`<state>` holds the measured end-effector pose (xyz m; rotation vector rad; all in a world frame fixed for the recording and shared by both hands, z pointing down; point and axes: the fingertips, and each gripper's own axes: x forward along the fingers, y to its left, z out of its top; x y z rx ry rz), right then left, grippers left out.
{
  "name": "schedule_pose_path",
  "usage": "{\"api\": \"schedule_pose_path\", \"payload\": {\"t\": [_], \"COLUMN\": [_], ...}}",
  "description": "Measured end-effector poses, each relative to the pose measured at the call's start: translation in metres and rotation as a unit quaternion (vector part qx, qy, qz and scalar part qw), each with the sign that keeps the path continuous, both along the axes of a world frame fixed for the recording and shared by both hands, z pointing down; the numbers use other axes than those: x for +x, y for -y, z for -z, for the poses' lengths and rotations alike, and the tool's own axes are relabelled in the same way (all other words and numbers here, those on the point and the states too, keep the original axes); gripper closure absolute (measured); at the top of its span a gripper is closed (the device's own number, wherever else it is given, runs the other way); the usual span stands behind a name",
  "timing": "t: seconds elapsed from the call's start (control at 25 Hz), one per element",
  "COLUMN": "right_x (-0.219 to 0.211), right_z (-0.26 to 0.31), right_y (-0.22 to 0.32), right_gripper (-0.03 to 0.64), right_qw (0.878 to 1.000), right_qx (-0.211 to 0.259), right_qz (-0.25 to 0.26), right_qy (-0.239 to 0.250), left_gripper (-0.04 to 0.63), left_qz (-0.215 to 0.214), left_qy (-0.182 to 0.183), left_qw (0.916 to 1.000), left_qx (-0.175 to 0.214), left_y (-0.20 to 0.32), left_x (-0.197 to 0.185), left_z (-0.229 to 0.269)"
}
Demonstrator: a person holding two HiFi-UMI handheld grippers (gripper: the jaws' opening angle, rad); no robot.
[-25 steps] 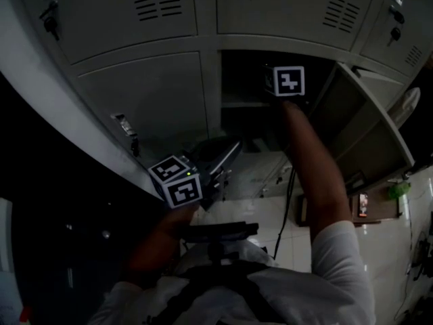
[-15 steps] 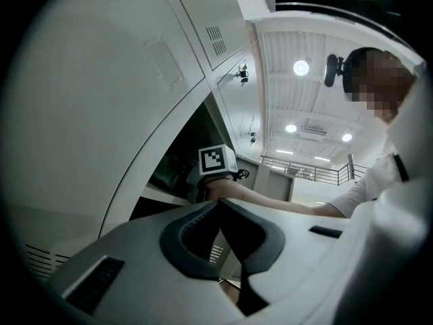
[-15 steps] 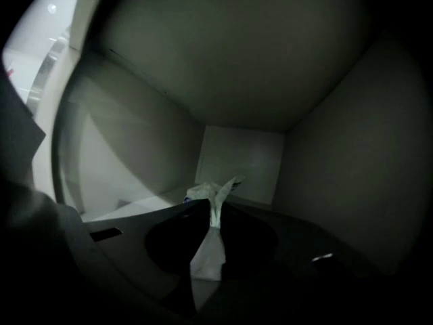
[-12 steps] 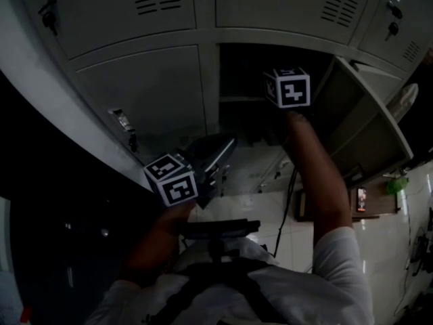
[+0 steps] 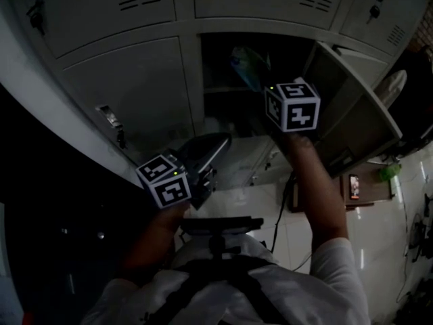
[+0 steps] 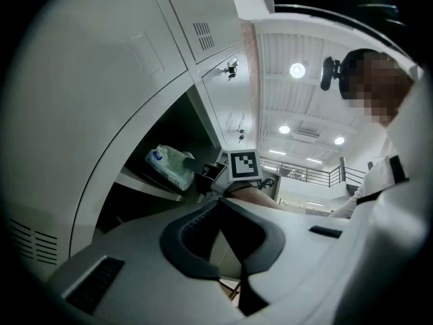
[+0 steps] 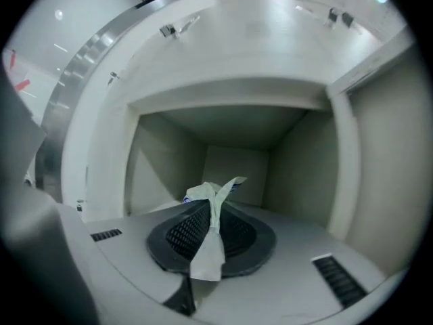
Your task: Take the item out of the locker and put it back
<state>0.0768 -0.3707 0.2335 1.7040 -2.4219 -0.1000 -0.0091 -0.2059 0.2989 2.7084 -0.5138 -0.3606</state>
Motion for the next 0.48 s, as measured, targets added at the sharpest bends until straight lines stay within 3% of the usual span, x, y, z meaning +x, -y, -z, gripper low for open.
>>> {"api": "schedule_pose_path", "payload": {"t": [0.48], "right_x": [0.012], "right_z": [-0.014], "right_y": [-0.087], "right_gripper": [0.594], "right_qw": [1.000], "right_qx": [0.005], "right_qz": [0.013], "right_qy": [0.019], "left_gripper": [0.592], "left_qz": [-0.001], "left_qy": [-0.010], "left_qw": [0.9998], "left_qx": [-0.017], "left_y": [-0.028], "left_x": [-0.002], "left_z": [-0.011]}}
